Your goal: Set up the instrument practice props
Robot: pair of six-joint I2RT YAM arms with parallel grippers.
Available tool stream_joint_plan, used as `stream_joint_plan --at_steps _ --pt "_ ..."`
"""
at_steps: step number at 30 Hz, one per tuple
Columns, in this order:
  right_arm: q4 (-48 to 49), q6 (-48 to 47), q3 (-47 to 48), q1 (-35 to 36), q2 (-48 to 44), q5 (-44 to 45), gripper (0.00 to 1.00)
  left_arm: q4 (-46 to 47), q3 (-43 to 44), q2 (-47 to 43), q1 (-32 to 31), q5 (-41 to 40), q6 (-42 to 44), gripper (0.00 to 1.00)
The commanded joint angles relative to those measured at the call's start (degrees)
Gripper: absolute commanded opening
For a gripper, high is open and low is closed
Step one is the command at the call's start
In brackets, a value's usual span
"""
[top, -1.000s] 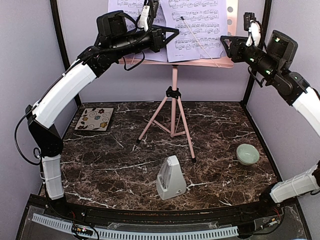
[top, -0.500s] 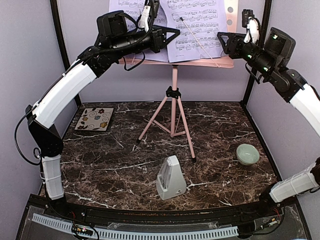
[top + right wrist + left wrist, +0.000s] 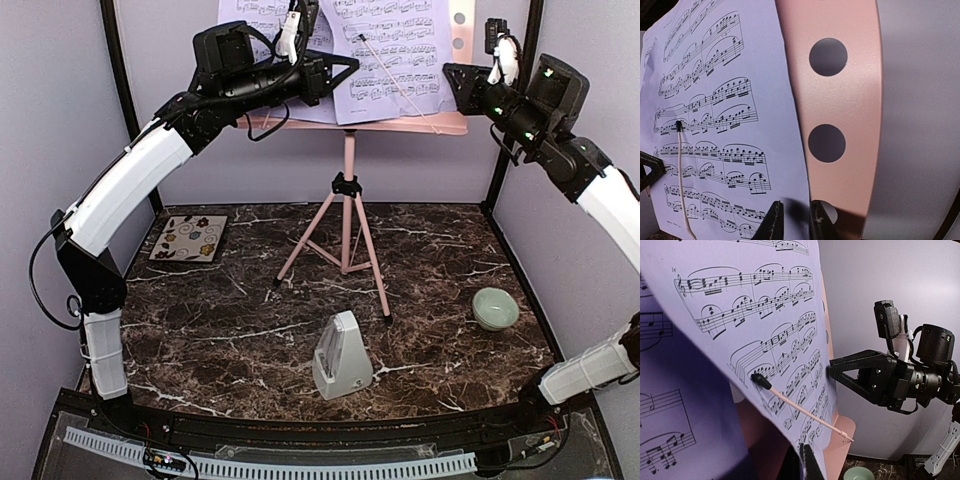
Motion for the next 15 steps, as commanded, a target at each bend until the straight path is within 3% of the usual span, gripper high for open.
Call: stream_joint_plan --at_steps 1,8,15 --pt "2.67 0.31 0.37 -0.04 -0.99 -1.94 0.13 1.35 1.84 -0.18 0.26 0.39 0.63 0.00" --pt "3.56 0.35 -0.93 -0.04 -1.85 -3.53 0.01 1.81 1.76 0.13 0.26 0.21 0.22 0.00" --pt "3.57 0.57 -1.77 -0.04 -2.50 -5.14 0.01 2.74 2.05 0.52 0.26 0.41 -0.48 0.00"
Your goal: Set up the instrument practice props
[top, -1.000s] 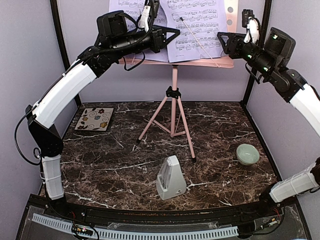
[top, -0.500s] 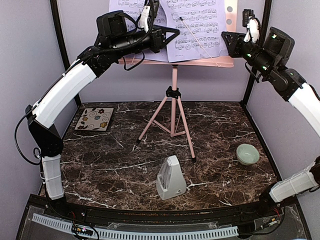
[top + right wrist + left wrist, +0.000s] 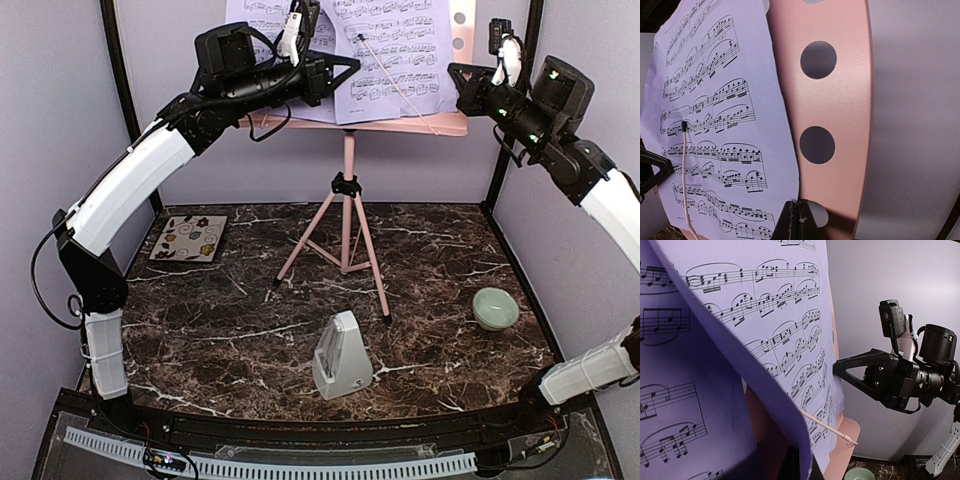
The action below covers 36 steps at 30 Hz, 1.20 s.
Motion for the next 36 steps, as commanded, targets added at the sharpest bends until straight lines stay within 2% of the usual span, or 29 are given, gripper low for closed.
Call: stream_joint_plan --at_steps 1,16,18,22,23,34,36 --pt "3.07 0.49 -0.97 0.28 -1.53 -3.91 0.00 2.01 2.01 0.13 0.23 0.39 -0.51 0.00" --pt "4.09 -0.12 -3.87 0.26 -4.49 0.08 0.00 1.55 1.97 -0.04 0.26 -1.53 -1.31 0.01" --pt "4.32 -0.15 -4.75 0.28 -5.20 1.53 0.00 1.22 1.97 -0.20 0.25 -2.16 -1.28 0.06" --pt "4.36 -0.22 -6.58 0.29 -6.71 4.16 0.00 1.07 1.68 -0.57 0.26 -2.95 -1.69 0.24" --pt "4.52 -0.12 -7.11 0.29 -7.15 4.68 0.00 1.06 1.65 -0.65 0.26 -2.92 -1.79 0.26" --pt "4.78 0.35 -10.66 0.29 -9.48 7.32 0.00 1.30 1.53 -0.74 0.17 -2.86 -2.74 0.26" --pt "5.14 0.55 -11.55 0.29 -9.80 7.86 0.00 1.21 1.54 -0.81 0.17 -2.82 -2.74 0.28"
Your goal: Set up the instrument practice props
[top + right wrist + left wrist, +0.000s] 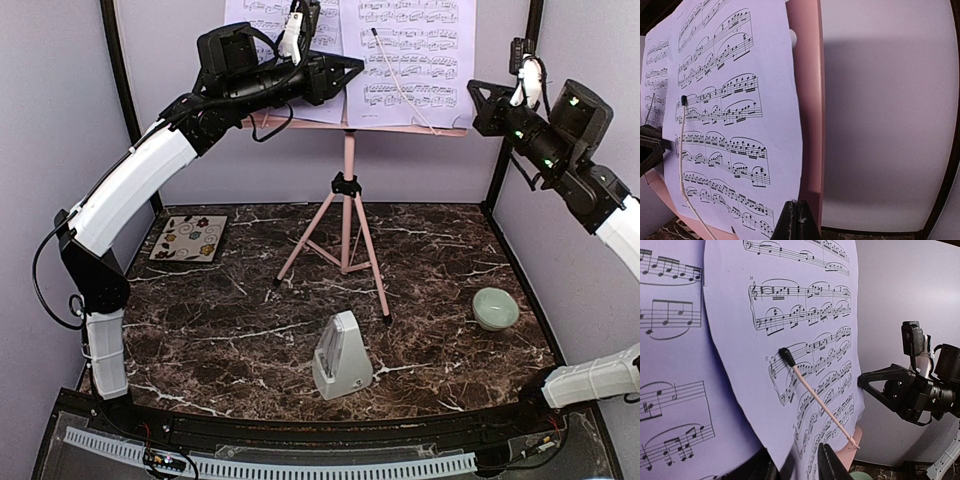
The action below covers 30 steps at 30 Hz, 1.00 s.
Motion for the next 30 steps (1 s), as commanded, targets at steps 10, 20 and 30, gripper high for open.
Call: stream_joint_plan --at_steps 10,20,30 --pt "3.77 1.19 -2.71 0.20 -1.81 1.98 0.00 3.45 -7.89 -8.24 -0.53 -3.14 2.12 0.55" --pt "4.29 1.74 -4.37 0.22 -2.94 2.31 0.09 9.53 -20.46 -16.10 -0.67 -4.83 4.46 0.58" --pt "4.79 1.98 -3.89 0.22 -2.66 1.17 0.28 10.88 -12.11 -10.08 -0.62 5.36 2.47 0.56"
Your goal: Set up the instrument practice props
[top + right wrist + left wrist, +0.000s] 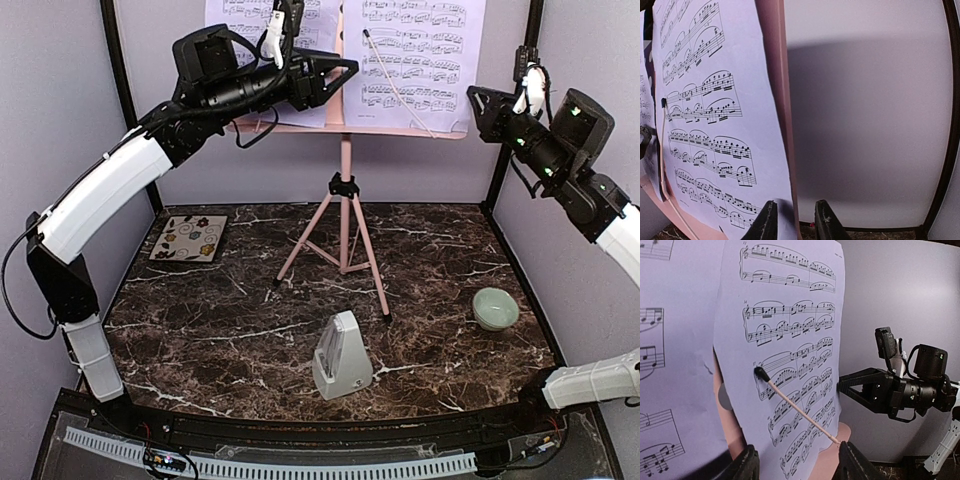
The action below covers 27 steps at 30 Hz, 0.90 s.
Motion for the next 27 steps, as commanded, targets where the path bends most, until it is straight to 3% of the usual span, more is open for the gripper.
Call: stream_joint_plan --at_steps 1,11,18,27 --pt "3.06 0.34 -0.10 0.21 -0.64 -0.31 0.30 5.44 3.31 0.69 0.34 5.07 -1.44 0.57" --pt "2.07 -0.20 1.09 0.22 -0.77 0.30 0.53 7.70 1.08 -0.20 -0.08 12.21 0.04 0.65" --pt "-0.60 -0.84 4.65 0.22 1.18 0.29 0.75 11.10 -5.07 -3.53 -0.32 17.64 1.10 0.83" --pt "-3.52 -2.10 8.14 0.21 2.76 4.49 0.88 15.14 -16.93 -11.63 -0.46 16.49 6.20 0.85"
